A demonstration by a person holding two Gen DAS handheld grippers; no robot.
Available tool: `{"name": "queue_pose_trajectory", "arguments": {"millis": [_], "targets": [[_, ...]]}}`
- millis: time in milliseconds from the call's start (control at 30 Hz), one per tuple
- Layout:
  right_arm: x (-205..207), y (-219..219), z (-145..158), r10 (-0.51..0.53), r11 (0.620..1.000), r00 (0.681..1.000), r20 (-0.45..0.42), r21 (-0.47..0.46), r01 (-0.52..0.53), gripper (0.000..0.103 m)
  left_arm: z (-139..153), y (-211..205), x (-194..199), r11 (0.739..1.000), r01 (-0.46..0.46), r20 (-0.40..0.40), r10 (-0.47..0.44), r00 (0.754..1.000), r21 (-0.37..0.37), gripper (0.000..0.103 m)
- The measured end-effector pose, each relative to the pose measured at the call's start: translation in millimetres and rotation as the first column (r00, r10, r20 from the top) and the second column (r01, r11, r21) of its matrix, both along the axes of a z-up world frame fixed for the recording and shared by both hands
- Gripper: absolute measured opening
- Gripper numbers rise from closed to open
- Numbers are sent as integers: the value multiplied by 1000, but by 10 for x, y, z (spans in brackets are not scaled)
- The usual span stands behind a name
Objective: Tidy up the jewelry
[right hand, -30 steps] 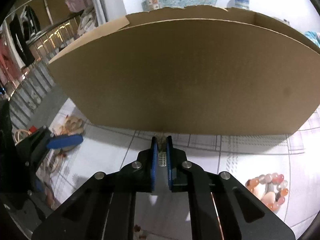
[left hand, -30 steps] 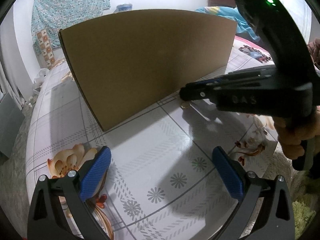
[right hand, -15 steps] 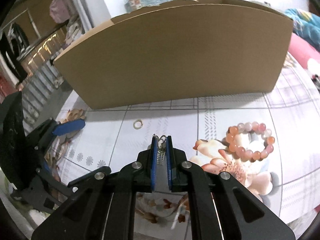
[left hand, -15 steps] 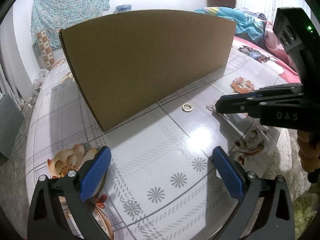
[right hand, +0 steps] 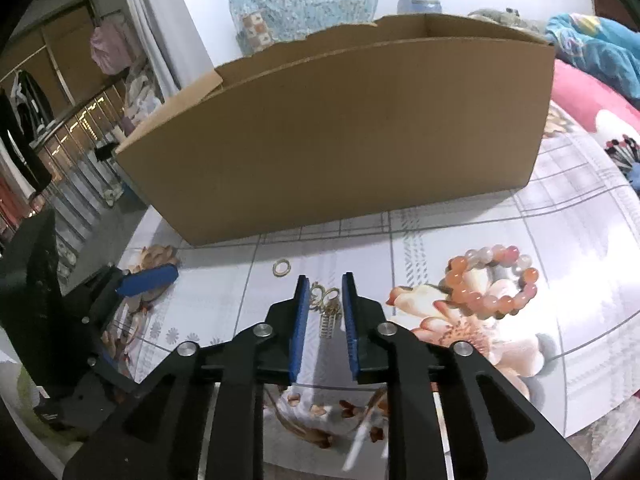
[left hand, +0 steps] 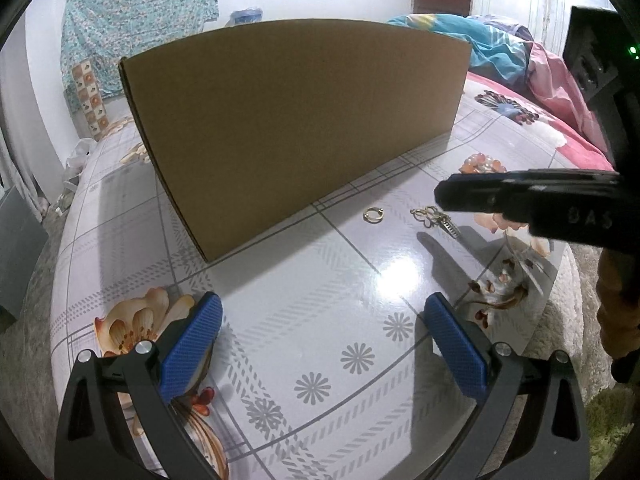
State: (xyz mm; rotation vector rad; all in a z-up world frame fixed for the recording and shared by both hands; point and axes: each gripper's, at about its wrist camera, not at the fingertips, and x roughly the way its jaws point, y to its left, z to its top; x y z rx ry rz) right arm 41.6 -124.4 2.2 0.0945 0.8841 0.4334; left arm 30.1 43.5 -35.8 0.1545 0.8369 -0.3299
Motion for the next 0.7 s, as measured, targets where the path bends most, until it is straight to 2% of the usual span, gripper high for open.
{"name": "queue_pose_trajectory", "arguments": {"millis": [133, 300, 367, 567, 700], "targets": [[24, -49, 14, -14, 999, 1000, 2, 31, 14, 25, -4, -10, 17, 1000, -3, -5, 3, 1000, 2, 99], [11, -21, 49, -26, 999, 999, 23, 38, 25, 42, -5, -17, 23, 1000, -4, -7, 4, 1000, 4, 99], [1, -57, 75, -29, 999, 999, 33, 44, 28, 52, -7, -20, 27, 1000, -5, -8, 5, 1000, 5, 99], [-7, -96, 139, -36, 998, 998, 52, 53, 33, 63, -8, -21, 27, 1000, -5, -8, 5, 1000, 5, 99], [-20, -94, 141, -37, 998, 998, 57, 55, 34, 65, -8, -21, 33, 1000, -6, -9, 6, 1000, 5, 99]]}}
